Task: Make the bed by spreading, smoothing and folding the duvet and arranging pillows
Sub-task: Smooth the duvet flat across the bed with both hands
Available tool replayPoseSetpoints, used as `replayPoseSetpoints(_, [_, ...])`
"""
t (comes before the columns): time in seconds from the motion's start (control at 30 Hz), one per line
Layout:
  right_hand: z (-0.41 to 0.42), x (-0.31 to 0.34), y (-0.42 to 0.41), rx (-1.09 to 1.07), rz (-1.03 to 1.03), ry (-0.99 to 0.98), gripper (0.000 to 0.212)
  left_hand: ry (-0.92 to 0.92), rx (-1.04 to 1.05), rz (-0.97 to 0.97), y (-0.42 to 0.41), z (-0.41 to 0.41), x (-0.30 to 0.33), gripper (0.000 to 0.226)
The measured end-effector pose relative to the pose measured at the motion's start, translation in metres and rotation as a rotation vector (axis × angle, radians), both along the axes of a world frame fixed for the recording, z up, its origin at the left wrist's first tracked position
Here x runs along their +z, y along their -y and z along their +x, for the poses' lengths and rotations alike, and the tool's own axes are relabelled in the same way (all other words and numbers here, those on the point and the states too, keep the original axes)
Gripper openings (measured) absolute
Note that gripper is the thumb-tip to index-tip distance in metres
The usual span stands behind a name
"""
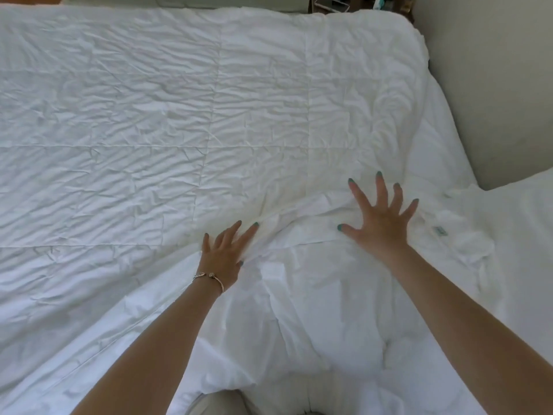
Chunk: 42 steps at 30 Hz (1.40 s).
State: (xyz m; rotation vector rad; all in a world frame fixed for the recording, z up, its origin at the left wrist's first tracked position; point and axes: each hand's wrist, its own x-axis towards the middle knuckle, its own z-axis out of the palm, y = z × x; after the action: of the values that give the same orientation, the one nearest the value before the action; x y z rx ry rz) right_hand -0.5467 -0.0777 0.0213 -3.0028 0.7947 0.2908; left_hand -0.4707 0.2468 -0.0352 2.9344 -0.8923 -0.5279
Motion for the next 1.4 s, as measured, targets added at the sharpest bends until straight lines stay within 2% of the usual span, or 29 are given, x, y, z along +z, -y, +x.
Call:
replayPoseSetpoints(0.13, [0.025, -0.001, 0.016, -0.121, 0.086, -0.257, 0.124, 0.031, 0.108, 0.157, -0.04, 0.008, -0.002, 0.106])
replayPoseSetpoints(0.17, [0.025, -0.003, 0.017, -0.153, 0.095, -0.31, 0.122, 0.01, 0.149, 0.197, -0.05, 0.01, -0.003, 0.108])
replayPoseSetpoints(0.23, [0.019, -0.007, 0.006, -0.158, 0.054, -0.375, 0.105, -0.066, 0.223, 0.229, -0.073, 0.006, -0.009, 0.109])
replayPoseSetpoints(0.33, [0.001, -0.006, -0.016, -0.146, -0.029, -0.285, 0.066, -0.149, 0.195, 0.121, -0.107, -0.009, -0.017, 0.106])
replayPoseSetpoints(0.4, [-0.014, 0.01, -0.021, -0.178, -0.082, -0.142, 0.051, -0.164, 0.115, 0.07, -0.128, 0.012, -0.004, 0.1])
replayPoseSetpoints(0.53, [-0.013, 0.061, -0.016, -0.162, -0.076, 0.103, 0.052, -0.167, -0.109, 0.086, -0.146, 0.126, 0.06, 0.079])
replayPoseSetpoints(0.67, [0.071, 0.125, -0.021, -0.202, -0.092, 0.32, 0.041, 0.046, -0.2, 0.04, -0.133, 0.249, 0.146, 0.076])
replayPoseSetpoints(0.77, [0.139, 0.158, -0.023, -0.199, -0.142, 0.4, 0.042, 0.159, -0.142, 0.033, -0.113, 0.324, 0.181, 0.072])
replayPoseSetpoints(0.83, [0.17, 0.16, -0.034, -0.21, -0.096, 0.323, 0.058, 0.195, 0.0, 0.164, -0.096, 0.34, 0.169, 0.077])
replayPoseSetpoints(0.93, [0.18, 0.131, -0.064, -0.178, -0.026, 0.062, 0.085, 0.096, 0.161, 0.265, -0.069, 0.301, 0.117, 0.094])
replayPoseSetpoints(1.07, [0.131, 0.076, -0.102, -0.187, 0.192, -0.112, 0.075, -0.171, -0.014, 0.179, -0.035, 0.208, 0.059, 0.078])
replayPoseSetpoints(1.13, [0.095, 0.046, -0.111, -0.272, 0.342, -0.137, 0.07, -0.318, -0.075, 0.119, -0.018, 0.17, 0.048, 0.072])
replayPoseSetpoints(1.17, [0.079, 0.036, -0.115, -0.335, 0.433, -0.093, 0.073, -0.403, -0.08, 0.065, -0.009, 0.154, 0.043, 0.069])
replayPoseSetpoints(1.27, [0.046, 0.019, -0.117, -0.492, 0.667, 0.134, 0.1, -0.584, 0.013, -0.203, 0.021, 0.12, 0.037, 0.06])
replayPoseSetpoints(1.33, [0.037, 0.019, -0.115, -0.539, 0.714, 0.102, 0.111, -0.595, 0.18, -0.418, 0.038, 0.107, 0.044, 0.056])
replayPoseSetpoints(1.4, [0.037, 0.022, -0.109, -0.543, 0.796, -0.029, 0.114, -0.608, 0.28, -0.563, 0.056, 0.095, 0.053, 0.064])
